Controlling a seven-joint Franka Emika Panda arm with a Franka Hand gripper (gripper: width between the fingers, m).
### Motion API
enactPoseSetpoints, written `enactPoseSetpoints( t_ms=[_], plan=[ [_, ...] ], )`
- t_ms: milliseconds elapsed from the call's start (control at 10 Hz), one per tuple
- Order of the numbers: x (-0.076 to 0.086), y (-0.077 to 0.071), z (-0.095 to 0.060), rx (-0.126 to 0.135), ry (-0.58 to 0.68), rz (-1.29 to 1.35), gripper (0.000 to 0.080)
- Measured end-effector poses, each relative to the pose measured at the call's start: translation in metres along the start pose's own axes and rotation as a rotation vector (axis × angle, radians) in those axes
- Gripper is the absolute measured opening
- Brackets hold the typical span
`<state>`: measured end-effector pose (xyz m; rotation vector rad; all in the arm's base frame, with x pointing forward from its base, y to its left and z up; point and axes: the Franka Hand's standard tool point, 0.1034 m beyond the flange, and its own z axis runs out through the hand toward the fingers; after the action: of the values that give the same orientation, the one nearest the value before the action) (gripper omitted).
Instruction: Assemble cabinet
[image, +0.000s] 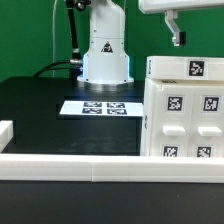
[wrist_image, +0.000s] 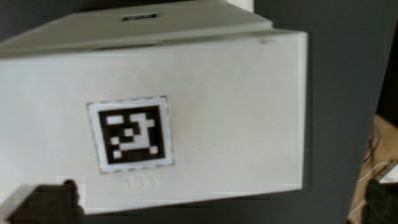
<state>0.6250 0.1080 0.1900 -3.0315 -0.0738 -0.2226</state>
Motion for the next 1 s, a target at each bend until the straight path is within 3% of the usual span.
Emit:
enactPoseSetpoints(
  t_ms=[300, 1000],
  plan=[
    [-0.001, 0.002, 0.001, -0.033, -0.005, -0.437, 0.0797],
    [-0.002, 0.013, 0.006, -0.071, -0.054, -1.206, 0.0797]
  ],
)
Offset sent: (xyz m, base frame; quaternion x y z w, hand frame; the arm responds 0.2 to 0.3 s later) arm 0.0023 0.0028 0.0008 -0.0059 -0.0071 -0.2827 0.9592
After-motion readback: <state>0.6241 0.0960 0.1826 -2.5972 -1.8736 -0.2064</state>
